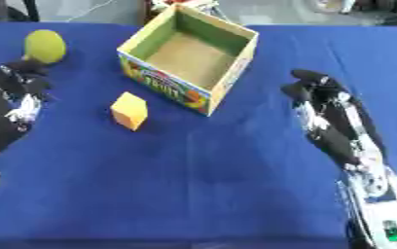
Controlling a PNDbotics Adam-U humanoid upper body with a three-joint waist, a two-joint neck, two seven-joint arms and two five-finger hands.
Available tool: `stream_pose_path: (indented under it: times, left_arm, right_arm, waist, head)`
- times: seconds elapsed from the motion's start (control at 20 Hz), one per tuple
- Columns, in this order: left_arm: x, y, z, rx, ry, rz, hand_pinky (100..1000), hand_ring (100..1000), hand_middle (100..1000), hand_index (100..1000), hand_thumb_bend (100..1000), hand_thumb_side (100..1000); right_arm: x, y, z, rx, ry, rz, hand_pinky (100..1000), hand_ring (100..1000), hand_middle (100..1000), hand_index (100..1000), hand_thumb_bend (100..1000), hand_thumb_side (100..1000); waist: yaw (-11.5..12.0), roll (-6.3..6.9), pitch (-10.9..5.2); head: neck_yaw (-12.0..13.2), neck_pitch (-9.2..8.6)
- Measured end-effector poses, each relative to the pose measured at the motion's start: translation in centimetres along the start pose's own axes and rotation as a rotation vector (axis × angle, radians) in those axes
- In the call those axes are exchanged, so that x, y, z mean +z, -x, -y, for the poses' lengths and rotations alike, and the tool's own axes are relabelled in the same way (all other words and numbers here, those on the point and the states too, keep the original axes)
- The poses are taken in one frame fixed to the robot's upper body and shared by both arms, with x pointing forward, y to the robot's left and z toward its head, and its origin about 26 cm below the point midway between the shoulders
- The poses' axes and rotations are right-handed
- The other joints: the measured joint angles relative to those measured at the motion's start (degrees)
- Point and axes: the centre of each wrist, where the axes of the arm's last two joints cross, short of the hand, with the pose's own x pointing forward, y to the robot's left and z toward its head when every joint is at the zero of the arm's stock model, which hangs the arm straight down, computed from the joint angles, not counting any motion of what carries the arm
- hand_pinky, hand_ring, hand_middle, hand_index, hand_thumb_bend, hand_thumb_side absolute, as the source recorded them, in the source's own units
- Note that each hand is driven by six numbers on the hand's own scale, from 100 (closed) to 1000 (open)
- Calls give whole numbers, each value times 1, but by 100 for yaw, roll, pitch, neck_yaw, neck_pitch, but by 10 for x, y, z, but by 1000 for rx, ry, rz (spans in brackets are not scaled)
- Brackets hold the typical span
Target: Pick up objects on the table and place them in the box.
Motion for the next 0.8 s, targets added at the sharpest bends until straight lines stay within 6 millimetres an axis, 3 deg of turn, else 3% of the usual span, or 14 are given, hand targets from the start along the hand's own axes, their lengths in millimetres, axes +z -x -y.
stream_pose_path:
  times: [0.2,0.4,0.6,0.8]
  left_arm:
    - [-11,-5,-22,-128,30,22,577,677,700,802,255,370]
    - [-25,-9,-48,-292,94,7,656,728,760,852,376,364]
    - [-46,-11,-73,-458,191,-24,723,755,795,876,527,348]
    - [-70,-12,-101,-626,277,-92,762,763,805,887,610,325]
  right_arm:
    - [0,0,0,0,0,-1,825,752,586,808,100,493]
    - [0,0,0,1,0,-2,825,752,586,808,100,494]
    - [2,1,0,1,0,-7,825,752,586,808,100,495]
    - [3,2,0,0,-2,-13,825,751,586,808,100,495]
  waist:
    - [-3,32,-16]
    - [-17,65,-35]
    - [-47,121,-68]
    - [-120,141,-102]
  head:
    - [-5,0]
    - [-29,0]
    - [-38,1]
    - [-38,1]
